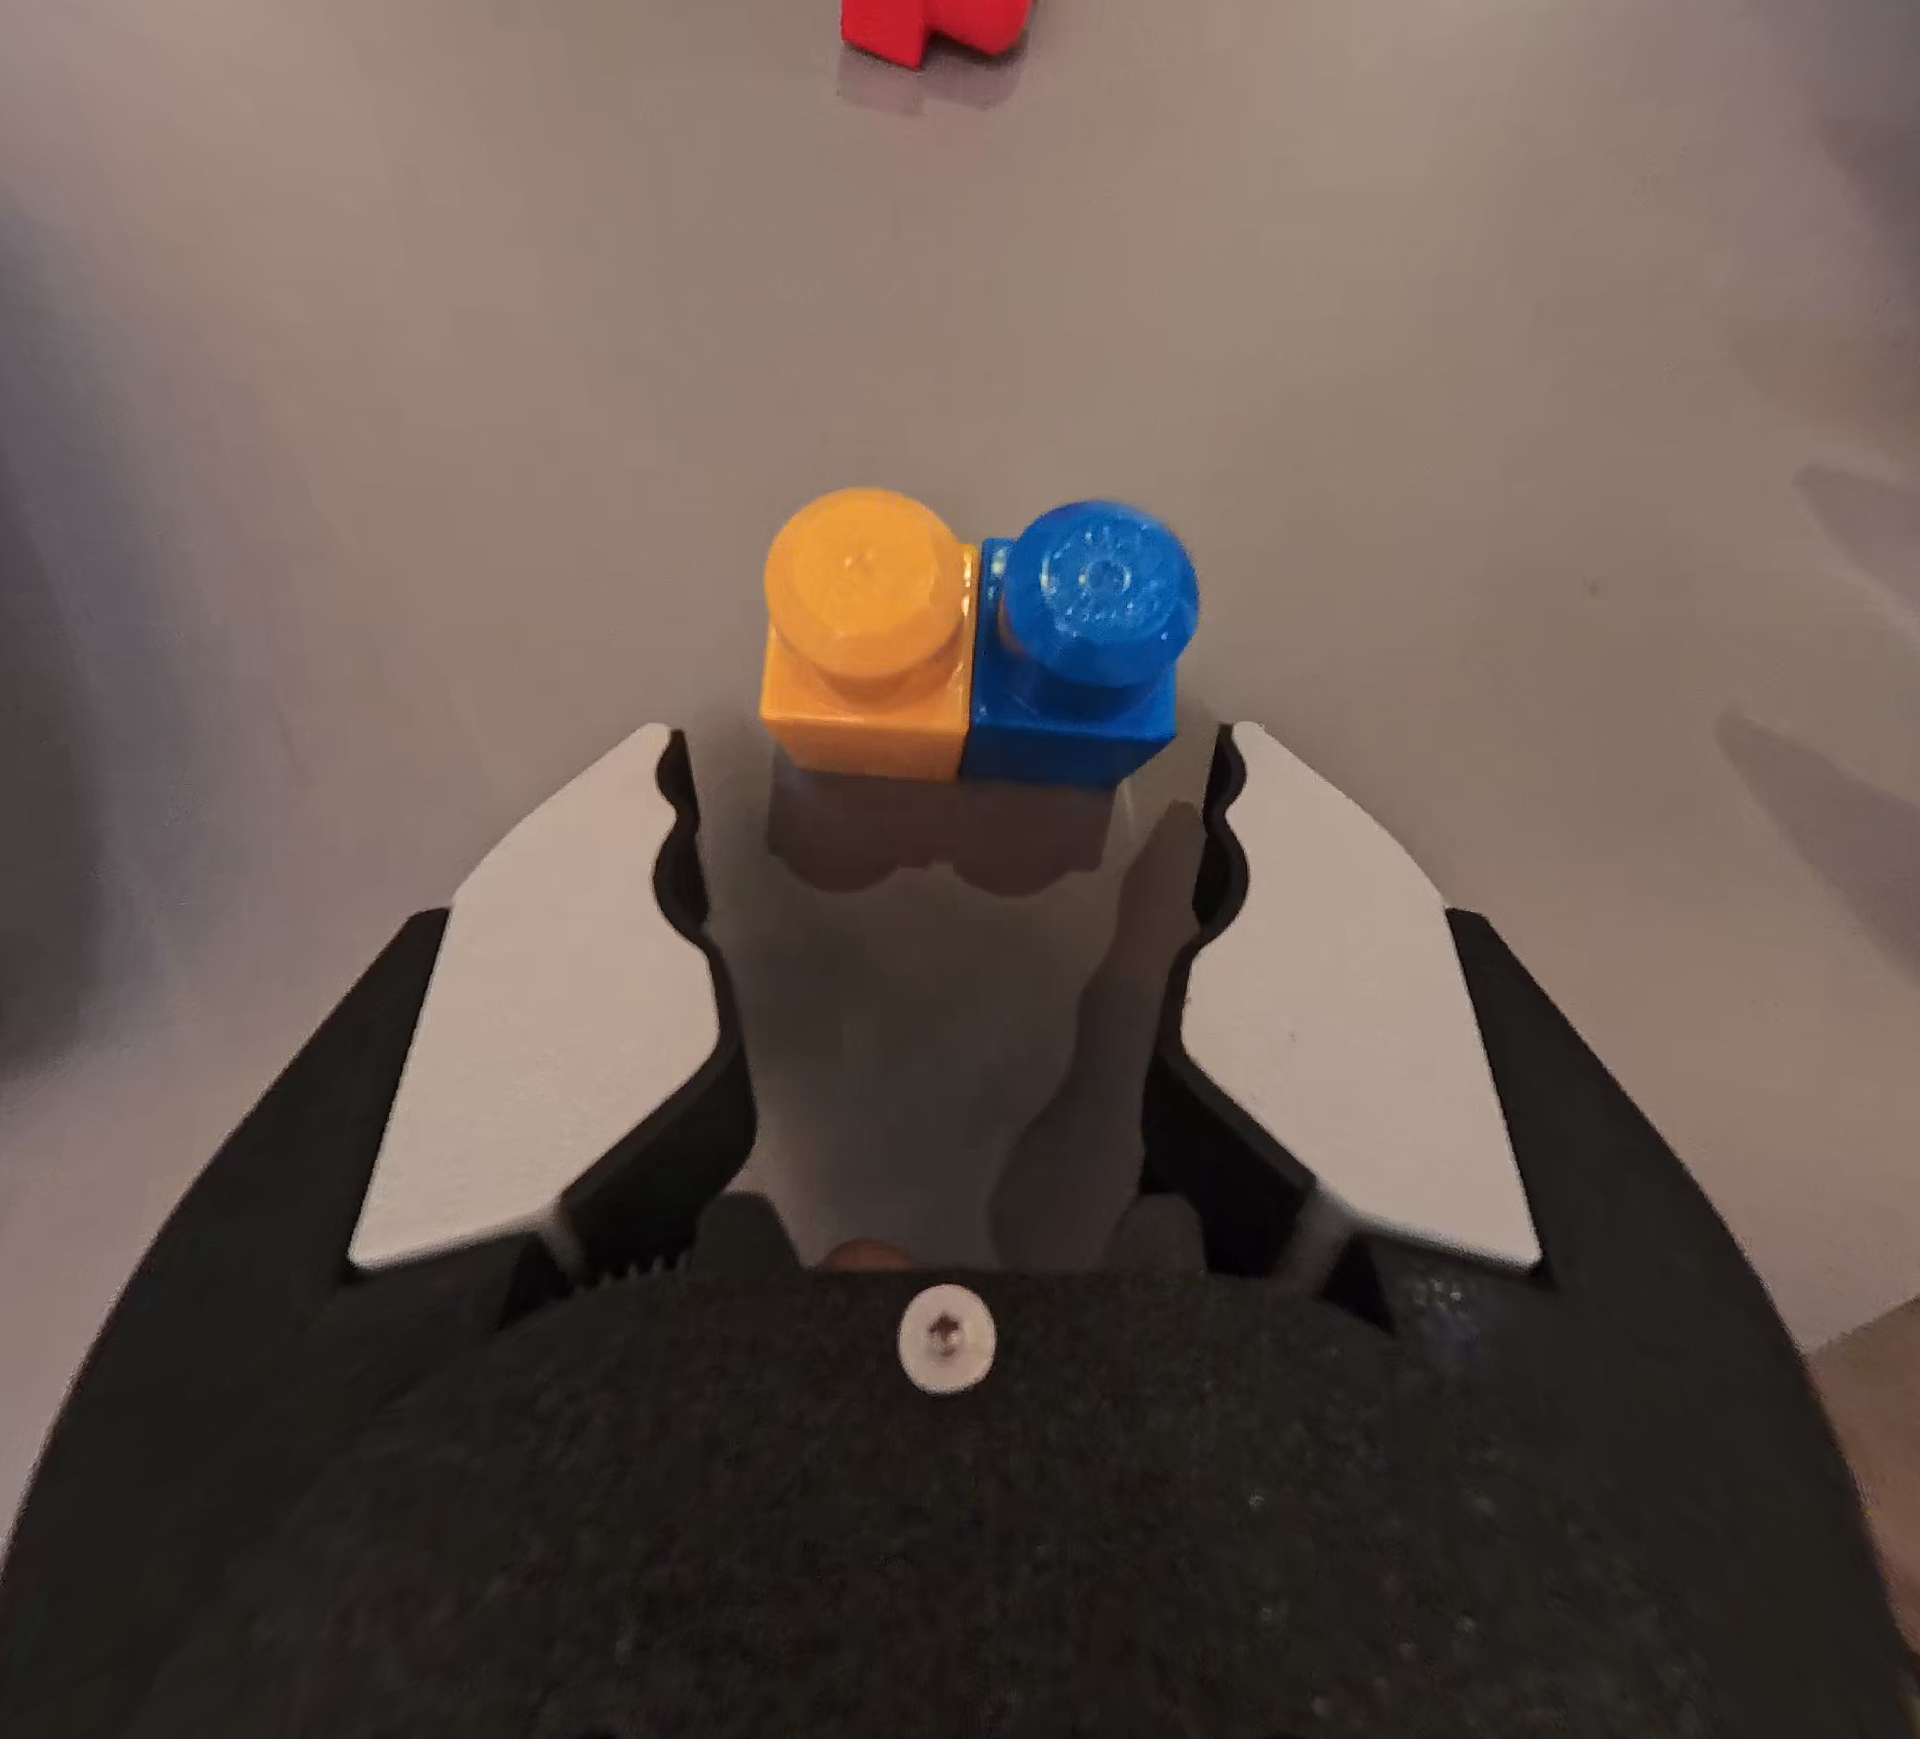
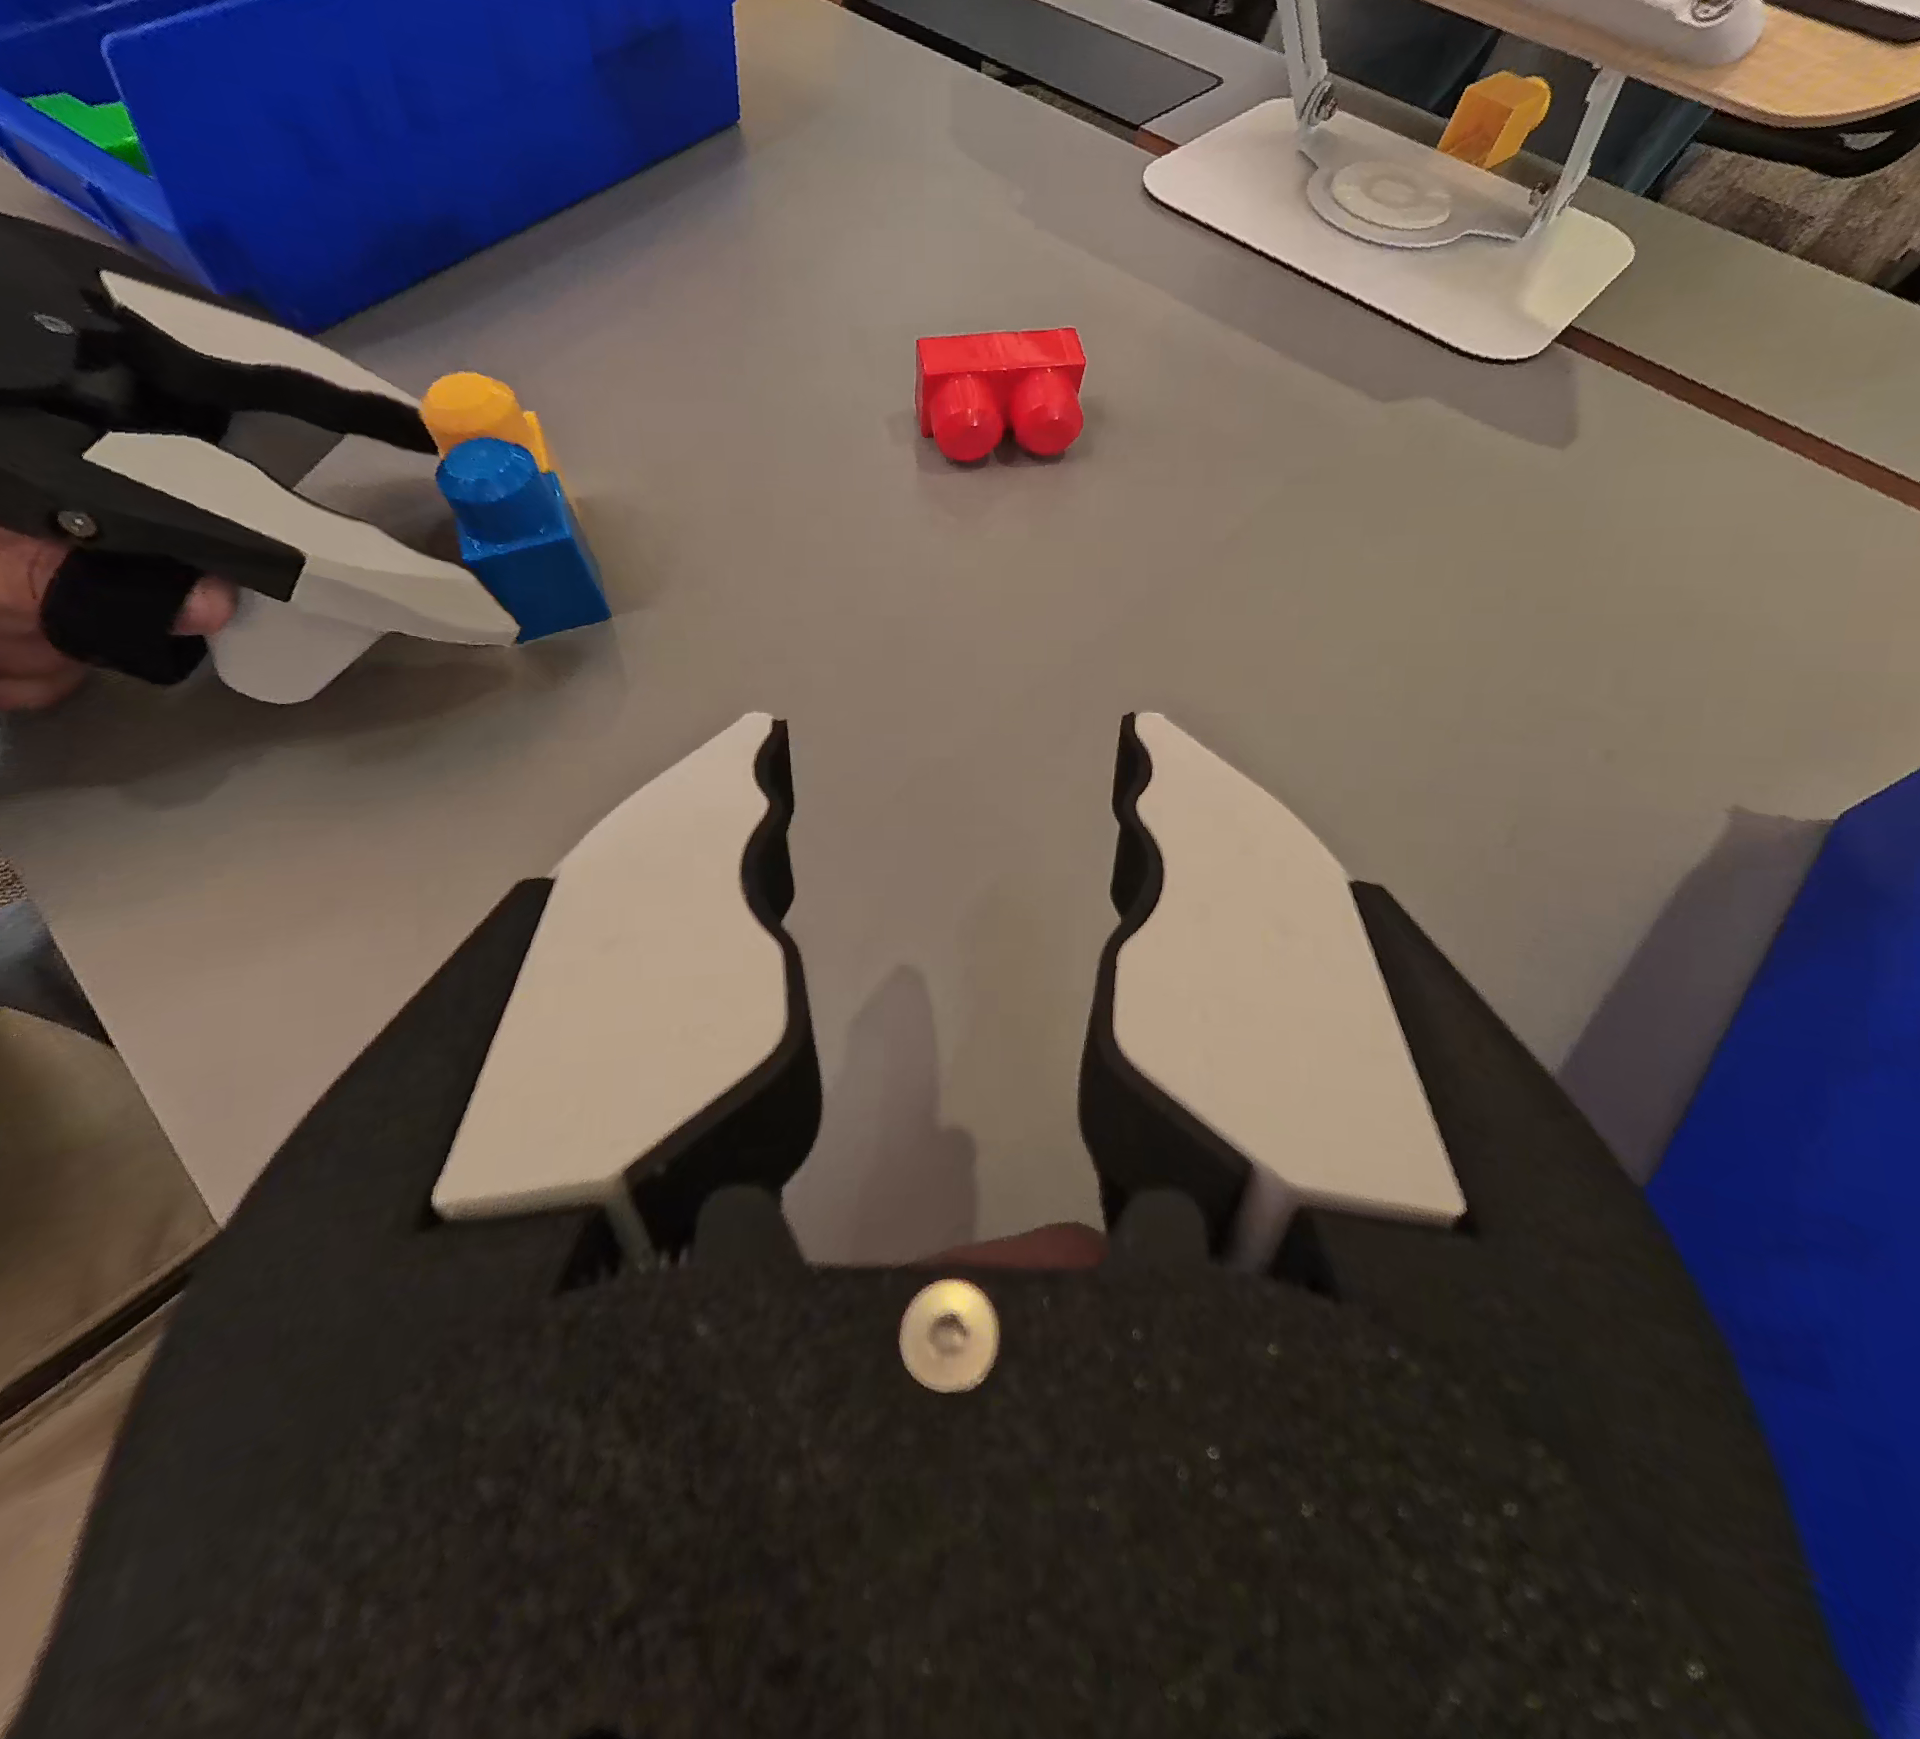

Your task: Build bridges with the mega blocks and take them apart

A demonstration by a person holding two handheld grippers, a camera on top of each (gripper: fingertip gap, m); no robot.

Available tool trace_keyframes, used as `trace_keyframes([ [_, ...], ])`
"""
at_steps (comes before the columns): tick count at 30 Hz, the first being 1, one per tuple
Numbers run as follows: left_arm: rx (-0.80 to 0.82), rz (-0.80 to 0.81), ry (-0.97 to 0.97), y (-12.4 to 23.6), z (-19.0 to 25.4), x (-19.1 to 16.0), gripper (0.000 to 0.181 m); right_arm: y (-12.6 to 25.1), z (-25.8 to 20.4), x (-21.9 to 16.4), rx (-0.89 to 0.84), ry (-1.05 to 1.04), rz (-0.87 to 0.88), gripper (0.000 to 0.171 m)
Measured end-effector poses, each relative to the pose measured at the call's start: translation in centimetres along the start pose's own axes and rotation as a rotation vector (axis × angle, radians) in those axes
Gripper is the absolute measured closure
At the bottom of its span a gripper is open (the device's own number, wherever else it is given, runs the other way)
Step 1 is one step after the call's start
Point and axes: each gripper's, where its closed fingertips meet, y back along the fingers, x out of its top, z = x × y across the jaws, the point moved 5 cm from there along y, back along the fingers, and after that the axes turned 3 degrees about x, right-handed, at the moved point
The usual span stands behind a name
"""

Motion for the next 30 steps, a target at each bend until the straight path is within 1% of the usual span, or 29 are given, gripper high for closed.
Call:
trace_keyframes([
  [3,-0.005,-0.034,0.006,-0.3,0.2,0.3,0.085,0.0,0.0,0.0,0.001,0.000,-0.003,0.112],
  [6,0.011,-0.072,0.010,-0.5,0.1,0.8,0.086,0.0,0.0,0.0,0.003,0.001,-0.006,0.112],
  [9,0.023,-0.126,-0.024,-0.6,0.1,1.2,0.086,0.1,0.0,0.0,0.004,0.001,-0.002,0.112],
  [15,0.039,-0.176,-0.044,-0.4,0.1,2.6,0.091,0.4,0.2,0.1,0.004,-0.005,0.002,0.112],
  [24,-0.069,-0.374,-0.098,-0.5,0.3,3.5,0.088,1.1,0.4,0.4,0.021,-0.024,0.025,0.112],
  [28,-0.053,-0.477,-0.138,-0.8,0.3,3.3,0.088,1.4,0.6,0.5,0.046,-0.049,0.046,0.112],
  [30,-0.013,-0.497,-0.153,-0.9,0.2,3.5,0.088,1.5,0.8,0.5,0.051,-0.057,0.052,0.112],
])
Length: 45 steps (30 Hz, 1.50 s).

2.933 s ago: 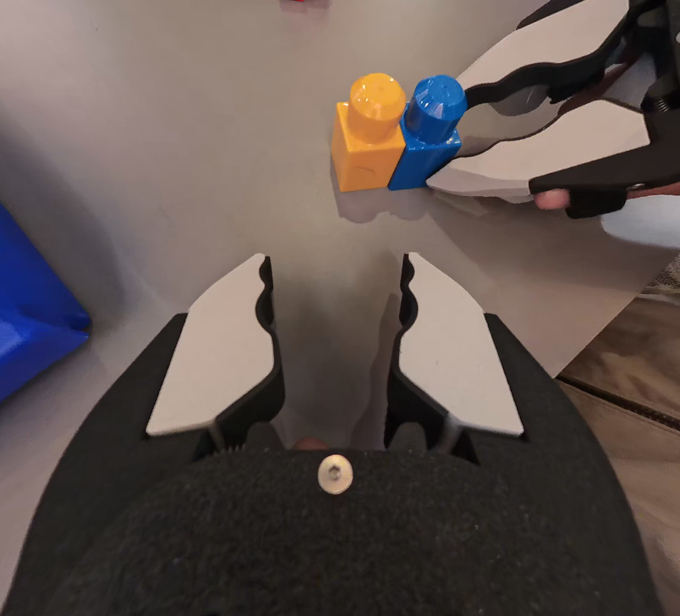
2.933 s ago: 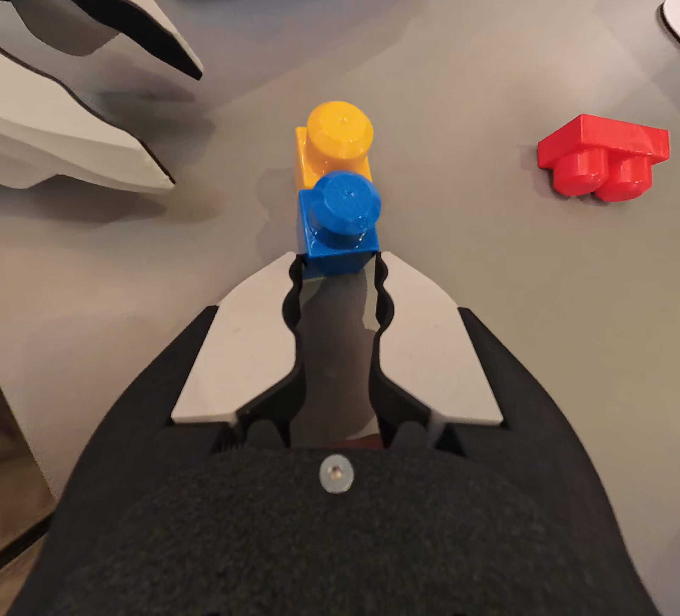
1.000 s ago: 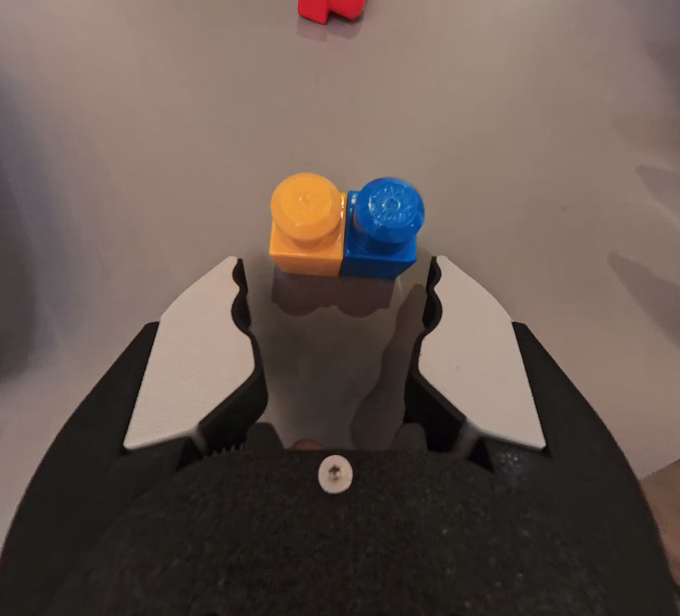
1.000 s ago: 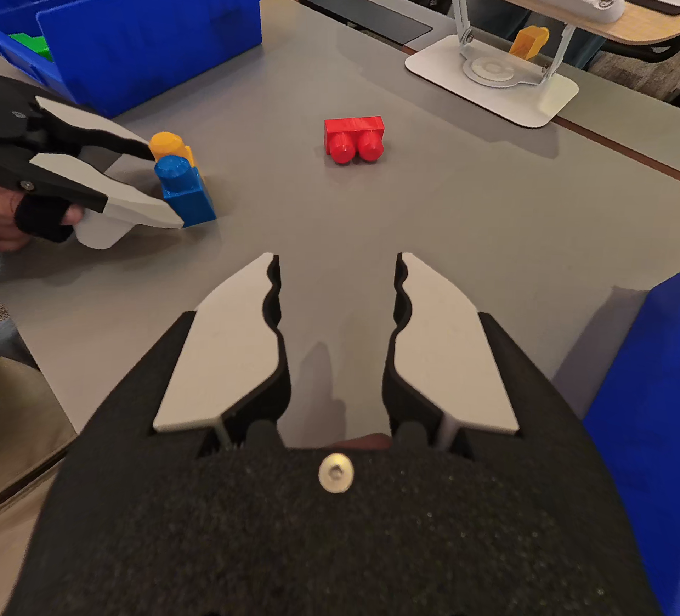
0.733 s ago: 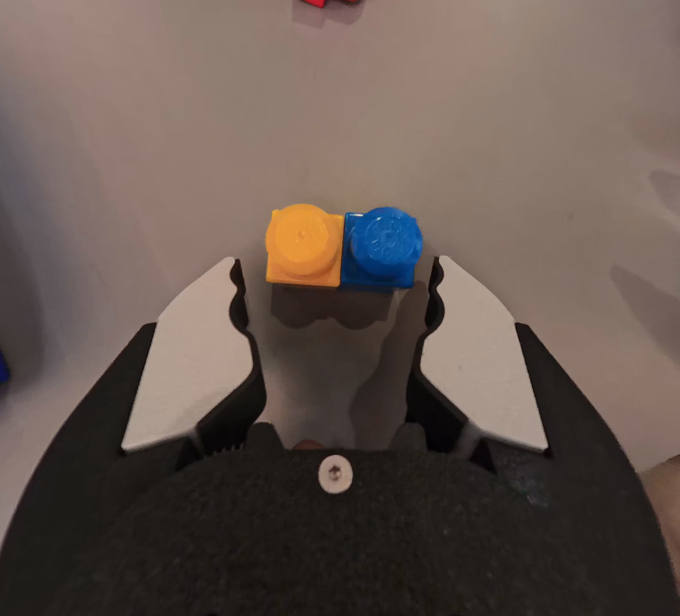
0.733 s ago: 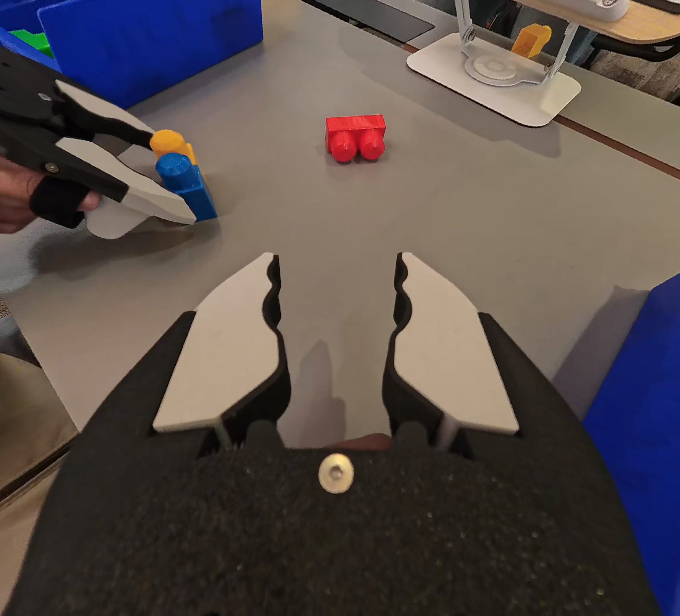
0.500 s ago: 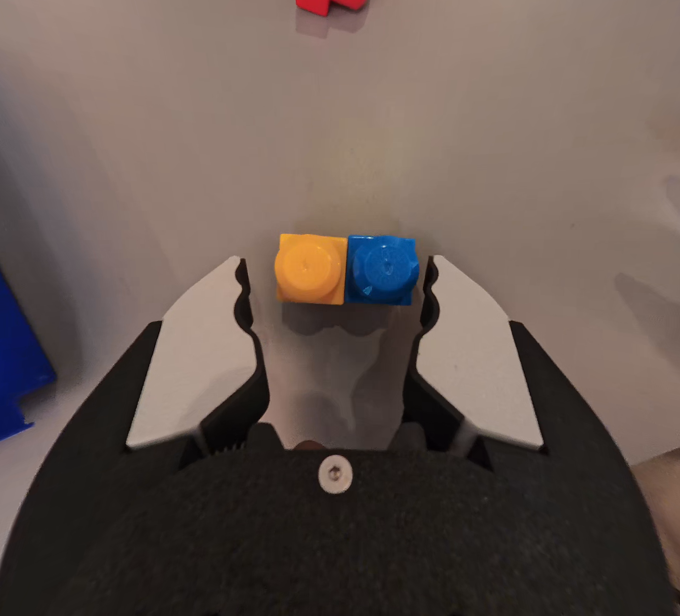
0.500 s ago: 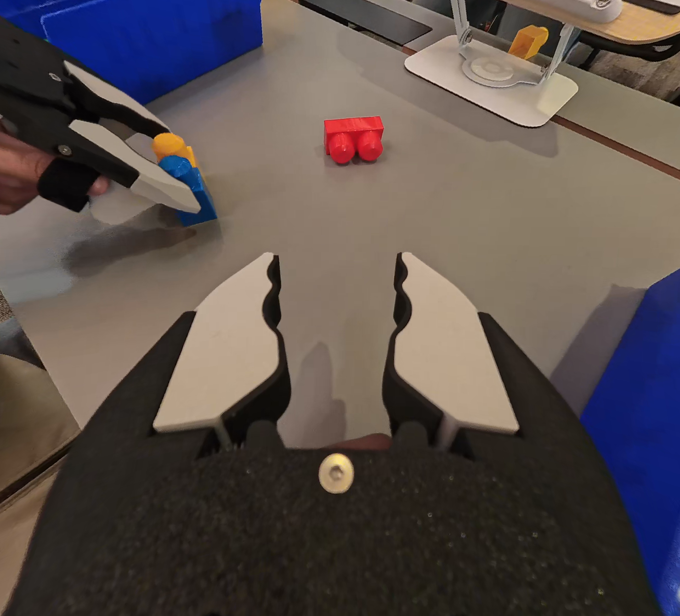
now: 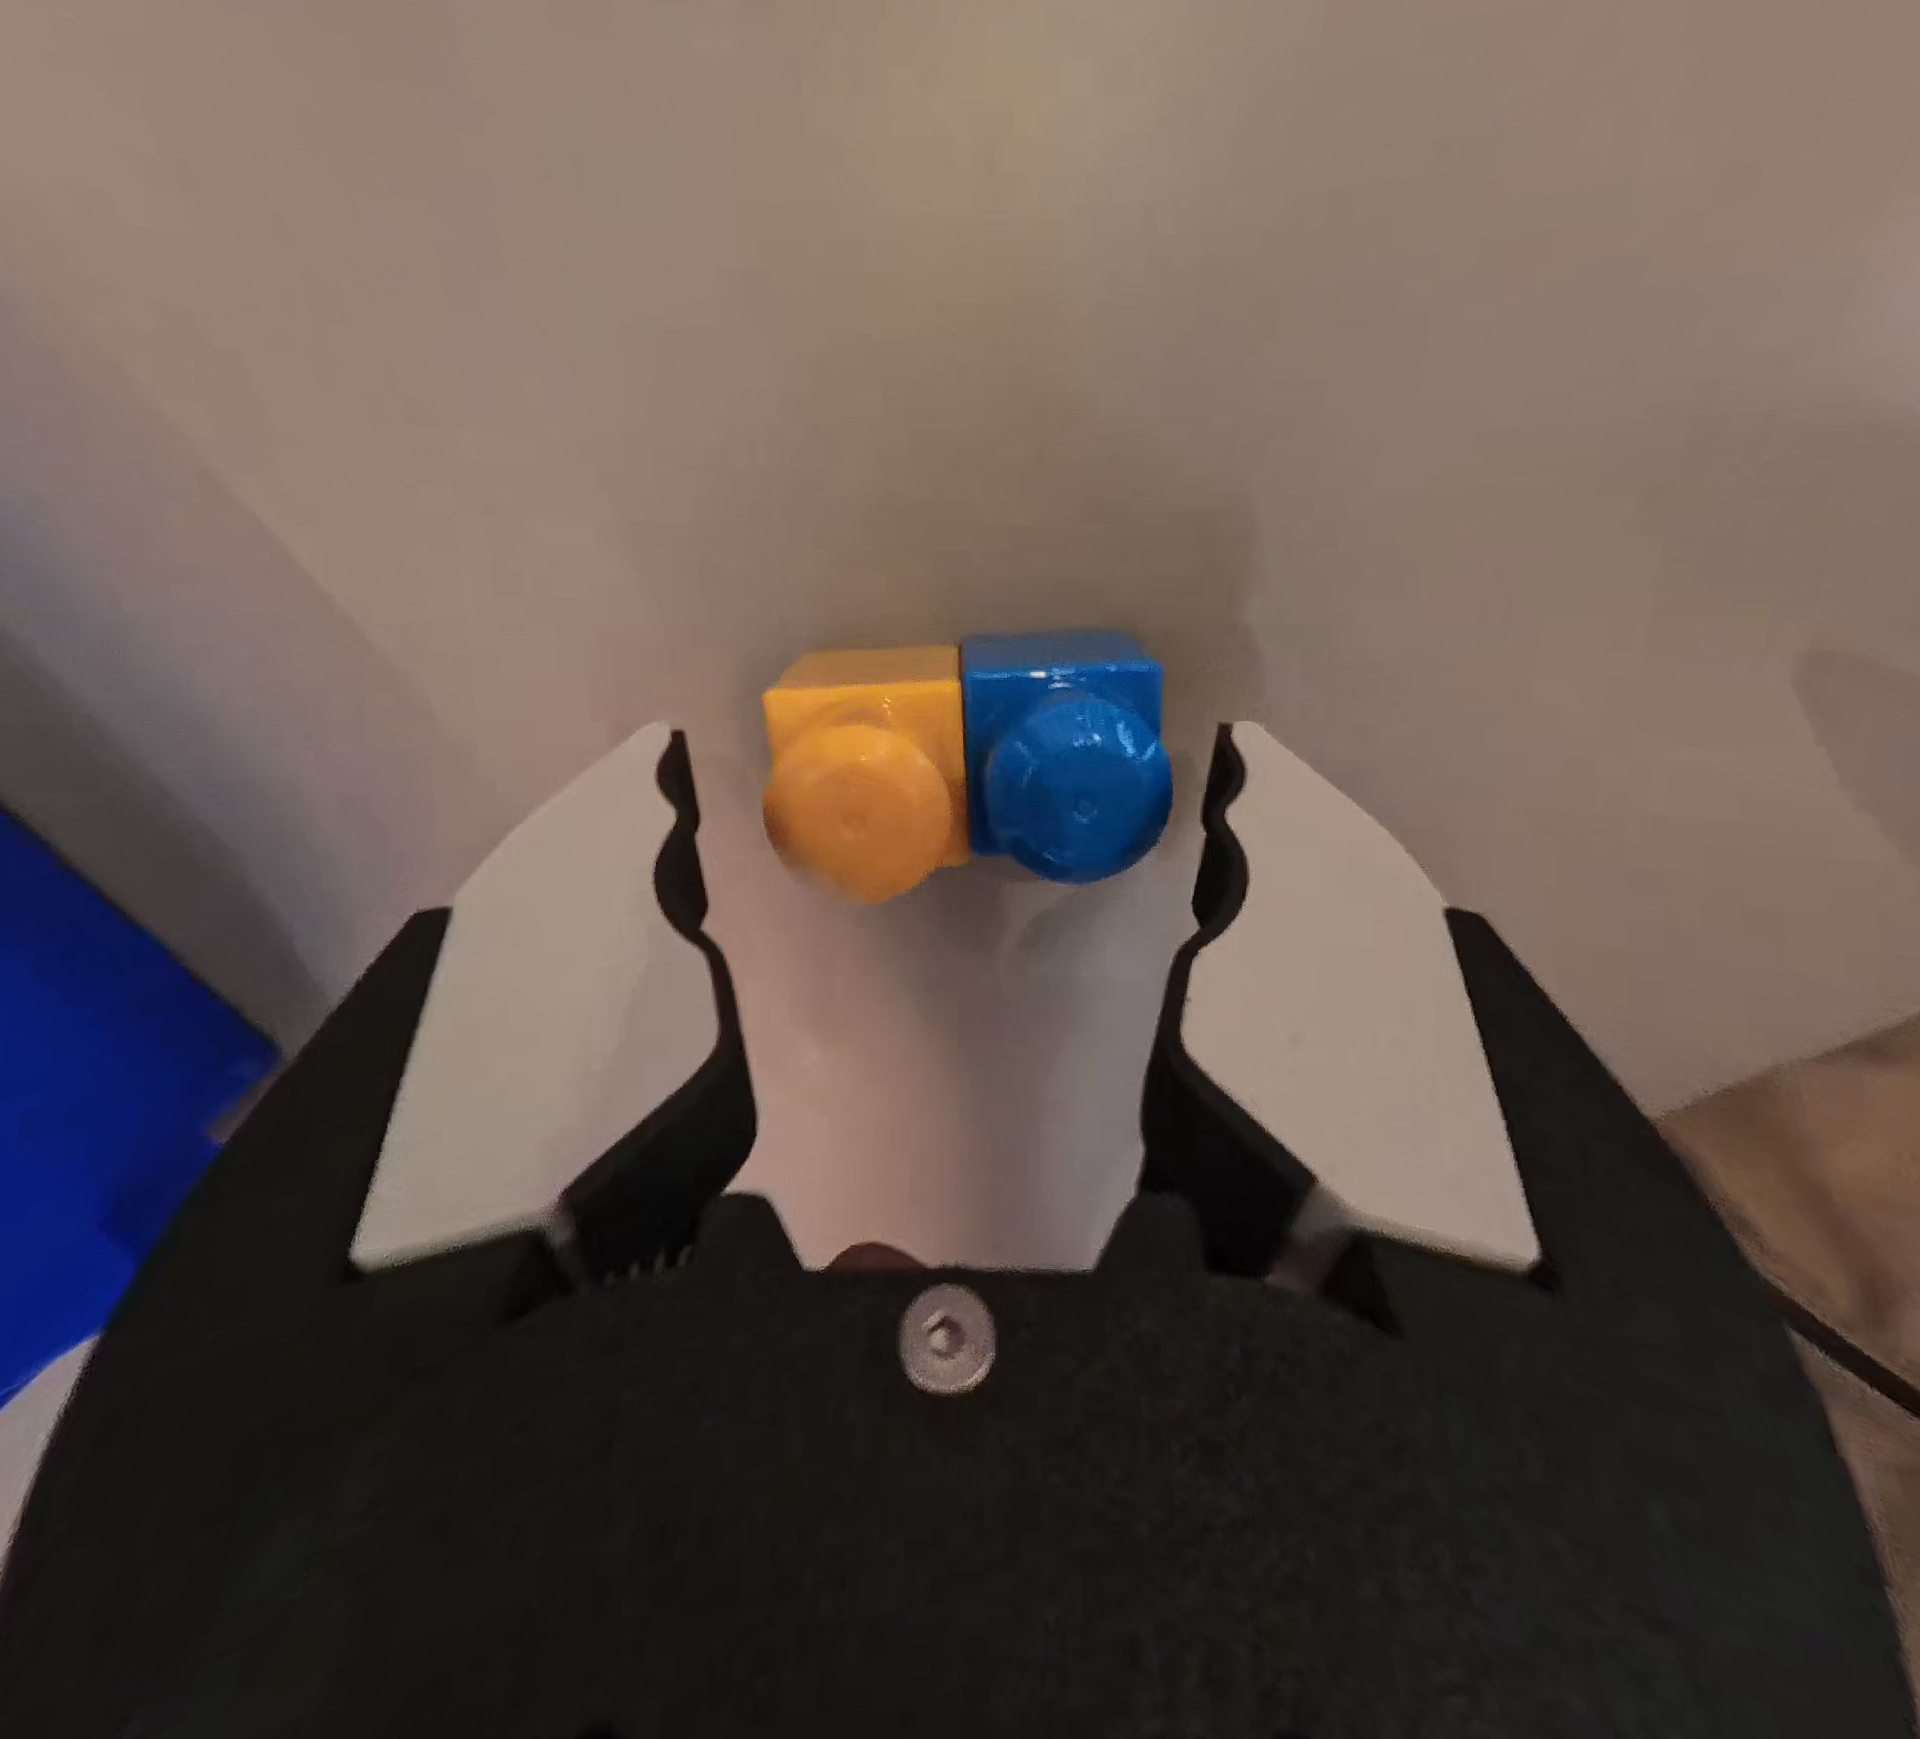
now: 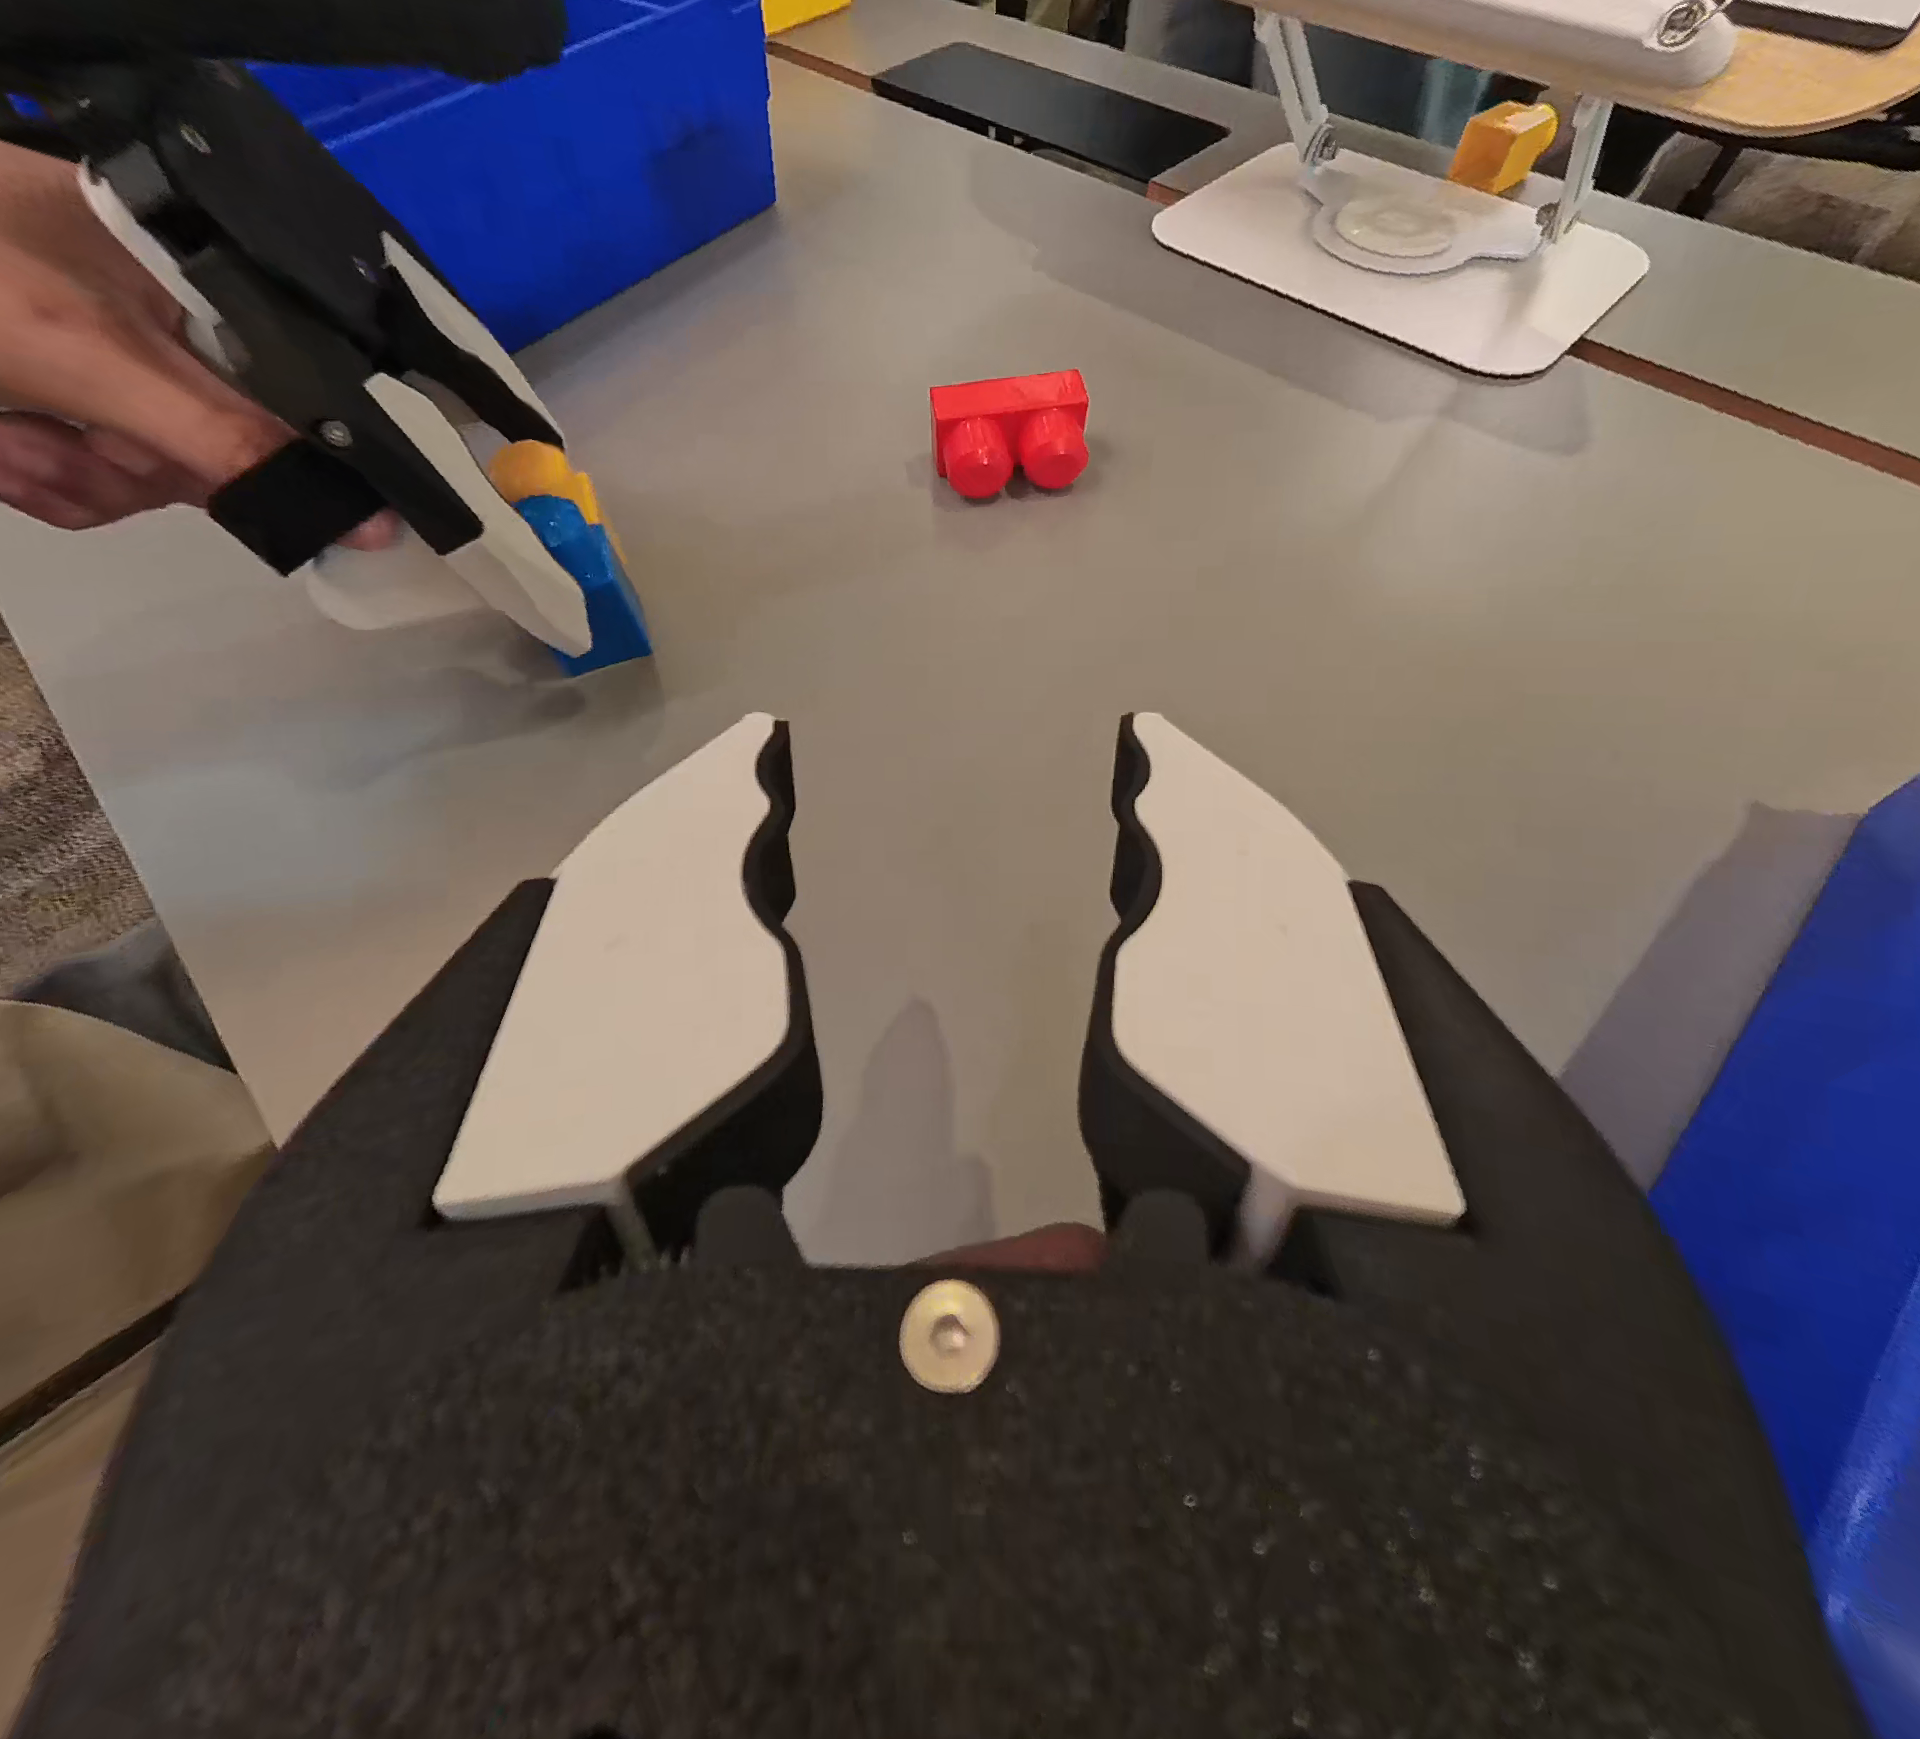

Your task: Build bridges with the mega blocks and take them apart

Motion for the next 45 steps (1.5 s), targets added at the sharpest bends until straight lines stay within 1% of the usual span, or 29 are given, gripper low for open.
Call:
trace_keyframes([
  [3,-0.024,-0.019,0.044,0.0,0.5,0.3,0.089,0.1,0.2,-0.1,0.015,-0.016,0.004,0.112],
  [6,0.018,-0.048,0.049,-0.3,0.4,0.2,0.089,0.1,0.3,-0.2,0.031,-0.025,0.009,0.112],
  [9,0.008,-0.074,0.083,-0.5,0.3,0.2,0.089,0.1,0.4,-0.3,0.052,-0.038,0.014,0.112],
  [15,0.056,-0.104,0.074,-1.0,0.1,0.4,0.089,0.2,0.8,-0.6,0.062,-0.052,0.011,0.112],
  [21,0.037,-0.114,0.082,-1.2,0.3,0.2,0.087,0.3,0.7,-0.5,0.068,-0.053,0.017,0.113],
  [36,0.019,-0.071,0.094,-1.8,0.3,-0.2,0.087,0.1,0.3,-0.4,0.071,-0.038,0.005,0.113],
  [45,0.012,0.021,0.120,-2.1,0.6,-0.6,0.088,0.1,0.1,-0.4,0.076,-0.033,0.003,0.113],
])
